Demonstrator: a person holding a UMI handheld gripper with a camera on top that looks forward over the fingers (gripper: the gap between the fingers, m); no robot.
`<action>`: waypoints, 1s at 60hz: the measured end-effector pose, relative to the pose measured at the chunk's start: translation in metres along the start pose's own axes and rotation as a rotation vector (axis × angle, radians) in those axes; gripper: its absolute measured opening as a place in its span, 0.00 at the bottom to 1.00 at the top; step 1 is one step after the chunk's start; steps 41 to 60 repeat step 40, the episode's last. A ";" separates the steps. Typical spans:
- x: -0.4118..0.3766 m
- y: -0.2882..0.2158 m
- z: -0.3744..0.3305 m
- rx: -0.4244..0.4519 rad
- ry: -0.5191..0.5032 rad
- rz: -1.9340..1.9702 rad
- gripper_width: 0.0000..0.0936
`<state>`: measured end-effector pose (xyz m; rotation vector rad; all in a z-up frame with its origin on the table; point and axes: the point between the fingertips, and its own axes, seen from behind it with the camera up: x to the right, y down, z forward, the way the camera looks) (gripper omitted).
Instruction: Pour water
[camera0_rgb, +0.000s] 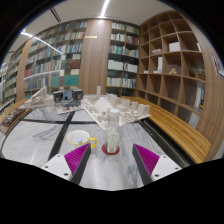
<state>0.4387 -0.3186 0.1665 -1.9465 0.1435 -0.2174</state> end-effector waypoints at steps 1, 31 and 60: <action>0.000 0.001 -0.010 -0.004 -0.002 0.004 0.92; 0.000 0.024 -0.176 -0.021 0.047 0.059 0.92; -0.001 0.023 -0.185 -0.014 0.043 0.067 0.92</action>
